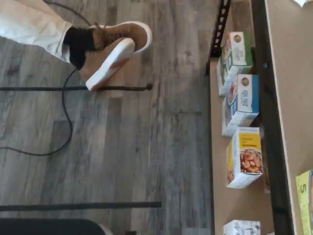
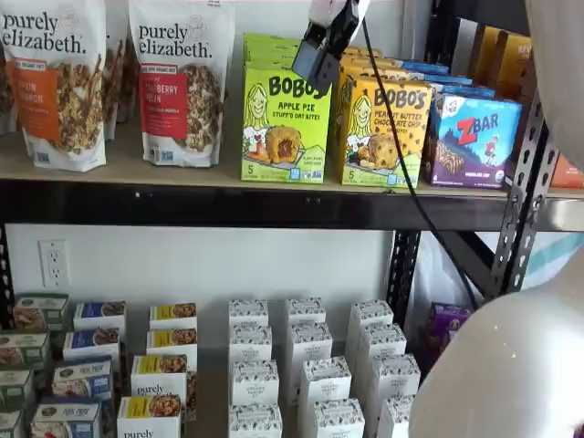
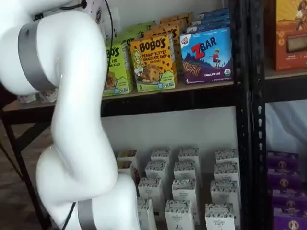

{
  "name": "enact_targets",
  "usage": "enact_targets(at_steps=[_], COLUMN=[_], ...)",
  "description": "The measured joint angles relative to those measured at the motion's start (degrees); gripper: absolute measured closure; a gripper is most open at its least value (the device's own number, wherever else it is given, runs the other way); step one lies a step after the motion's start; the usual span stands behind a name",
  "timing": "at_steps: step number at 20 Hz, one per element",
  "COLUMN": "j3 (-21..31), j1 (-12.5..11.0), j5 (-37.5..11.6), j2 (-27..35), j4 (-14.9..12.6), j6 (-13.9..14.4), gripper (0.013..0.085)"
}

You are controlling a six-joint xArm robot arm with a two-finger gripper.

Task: Pick the green box on the top shelf, the fourth from the left

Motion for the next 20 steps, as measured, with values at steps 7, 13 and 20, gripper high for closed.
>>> enact_targets(at_steps=[7,13,20], j3=[3.8,6.3,4.9], j1=[-0.2,-0.5,-0.3], j5=[-5.4,-9.8,-13.0], j2=[-2.4,-3.8,-2.3], j4=[0.7,1.7,1.6], j6=[-0.7,-1.3,-1.2], gripper=[0.013,0.013,0.013])
